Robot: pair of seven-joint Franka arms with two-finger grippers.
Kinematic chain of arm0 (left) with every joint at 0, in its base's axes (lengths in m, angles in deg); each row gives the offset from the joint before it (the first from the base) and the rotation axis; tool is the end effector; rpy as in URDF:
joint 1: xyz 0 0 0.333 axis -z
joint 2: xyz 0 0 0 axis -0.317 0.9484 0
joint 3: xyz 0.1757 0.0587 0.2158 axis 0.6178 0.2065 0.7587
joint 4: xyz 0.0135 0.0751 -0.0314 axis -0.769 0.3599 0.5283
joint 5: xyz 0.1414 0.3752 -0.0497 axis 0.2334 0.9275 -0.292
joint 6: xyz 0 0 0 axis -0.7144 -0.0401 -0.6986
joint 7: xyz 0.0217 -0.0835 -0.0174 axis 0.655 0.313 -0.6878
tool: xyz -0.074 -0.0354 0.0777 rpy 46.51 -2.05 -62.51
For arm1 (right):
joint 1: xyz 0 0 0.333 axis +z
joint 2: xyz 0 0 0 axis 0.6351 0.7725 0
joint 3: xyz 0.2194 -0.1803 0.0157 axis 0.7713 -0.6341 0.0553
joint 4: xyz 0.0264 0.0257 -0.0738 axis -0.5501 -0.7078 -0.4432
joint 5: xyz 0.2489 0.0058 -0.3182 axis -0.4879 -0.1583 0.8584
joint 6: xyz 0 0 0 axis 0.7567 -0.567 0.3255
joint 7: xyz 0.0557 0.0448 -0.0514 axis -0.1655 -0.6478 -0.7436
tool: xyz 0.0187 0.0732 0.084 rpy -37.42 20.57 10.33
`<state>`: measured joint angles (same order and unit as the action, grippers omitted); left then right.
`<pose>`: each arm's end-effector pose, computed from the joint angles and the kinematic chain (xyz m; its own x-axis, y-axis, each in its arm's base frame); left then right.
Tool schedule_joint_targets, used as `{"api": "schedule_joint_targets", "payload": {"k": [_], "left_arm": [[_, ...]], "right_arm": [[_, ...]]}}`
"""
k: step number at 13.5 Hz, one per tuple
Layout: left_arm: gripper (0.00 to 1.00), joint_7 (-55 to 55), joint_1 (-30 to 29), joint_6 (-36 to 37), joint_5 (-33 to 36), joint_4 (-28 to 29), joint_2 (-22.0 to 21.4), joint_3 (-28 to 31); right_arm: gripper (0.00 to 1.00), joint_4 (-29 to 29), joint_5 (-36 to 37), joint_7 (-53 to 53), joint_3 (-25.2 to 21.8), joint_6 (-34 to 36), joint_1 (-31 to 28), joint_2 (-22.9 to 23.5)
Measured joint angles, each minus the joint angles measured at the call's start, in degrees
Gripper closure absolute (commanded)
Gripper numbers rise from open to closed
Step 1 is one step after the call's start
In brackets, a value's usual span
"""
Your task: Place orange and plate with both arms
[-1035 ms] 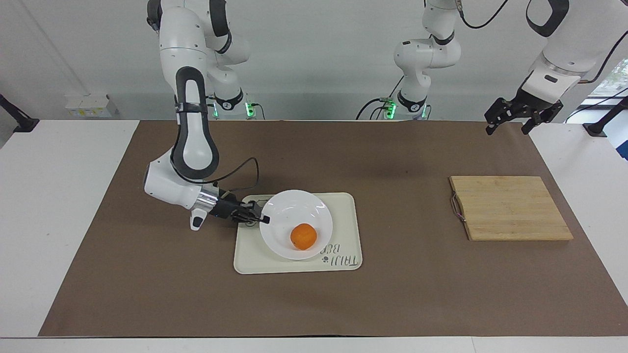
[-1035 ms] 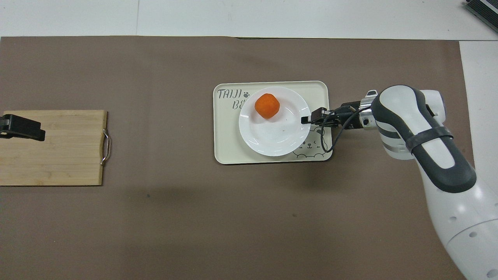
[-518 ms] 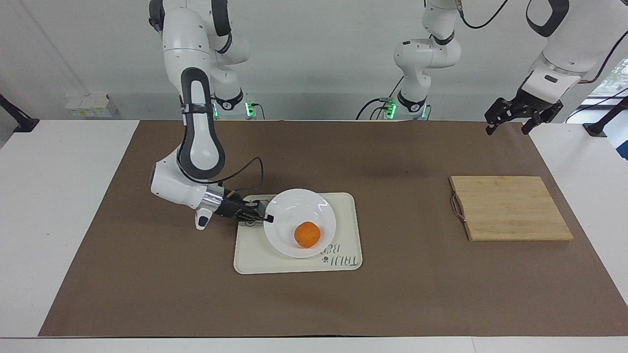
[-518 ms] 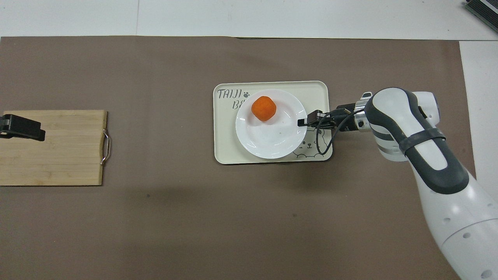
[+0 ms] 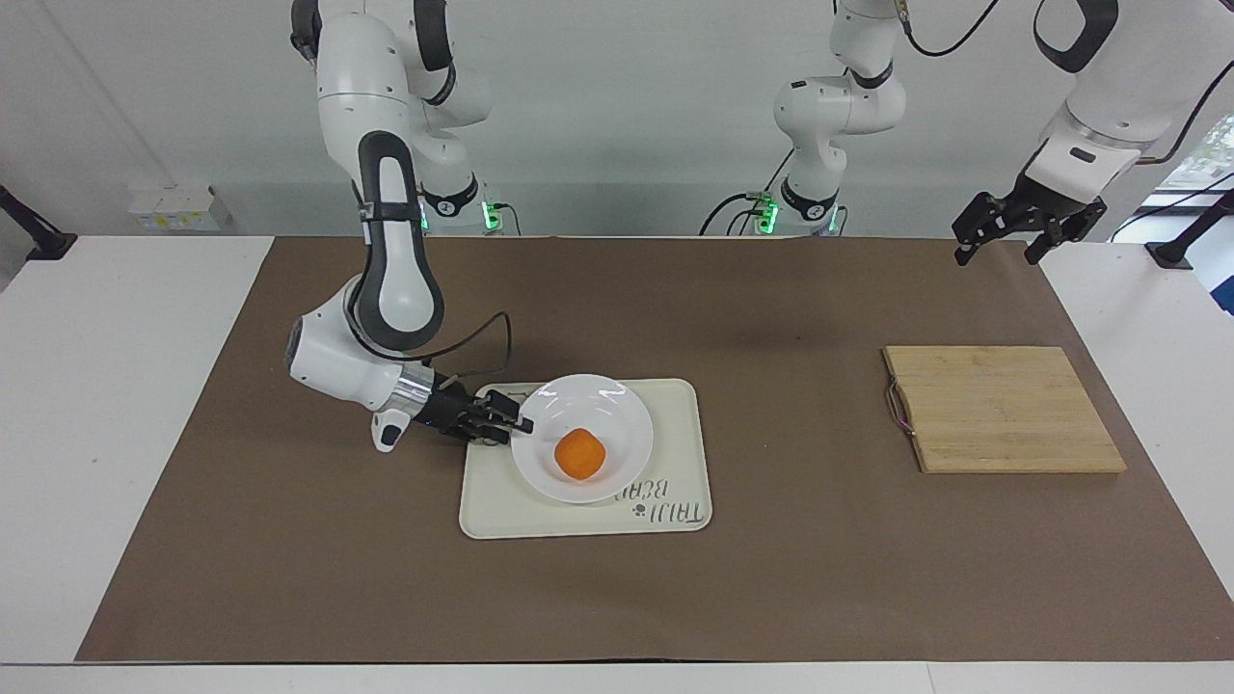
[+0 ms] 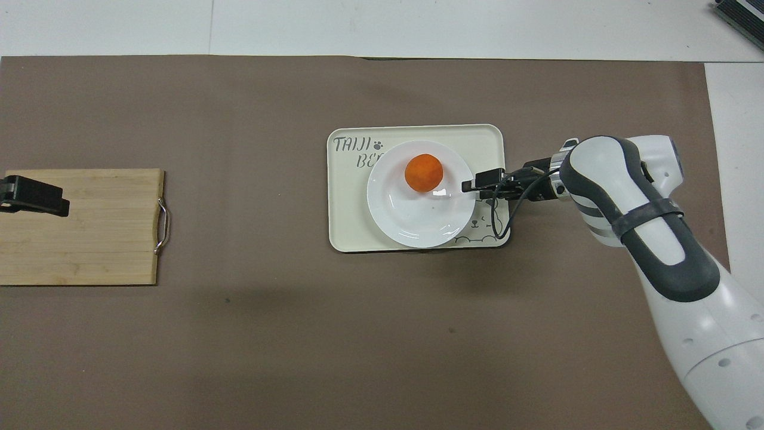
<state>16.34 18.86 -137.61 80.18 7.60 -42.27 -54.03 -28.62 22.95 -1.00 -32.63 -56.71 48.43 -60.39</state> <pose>0.5537 -0.0026 0.5906 0.9986 -0.0435 -0.0298 -0.0433 -0.9990 0.0060 0.6261 0.0788 0.2379 0.9976 -0.0615 -0.0325 -0.0665 -0.7067 -0.7044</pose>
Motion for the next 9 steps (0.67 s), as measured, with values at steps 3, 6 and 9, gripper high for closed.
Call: {"api": "schedule_joint_targets", "payload": {"k": [3, 6, 9], "left_arm": [[0.00, 0.0, 0.0, 0.0, 0.0, 0.0, 0.0, 0.0], [0.00, 0.0, 0.0, 0.0, 0.0, 0.0, 0.0, 0.0], [0.00, 0.0, 0.0, 0.0, 0.0, 0.0, 0.0, 0.0]], "right_arm": [[0.00, 0.7, 5.7, -0.6, -1.5, 0.0, -1.1, -1.4], [0.00, 1.8, 19.6, -6.4, -3.2, 0.0, -1.3, -5.0], [0.00, 2.5, 34.6, -14.8, -3.2, 0.0, -1.2, -9.4]]}}
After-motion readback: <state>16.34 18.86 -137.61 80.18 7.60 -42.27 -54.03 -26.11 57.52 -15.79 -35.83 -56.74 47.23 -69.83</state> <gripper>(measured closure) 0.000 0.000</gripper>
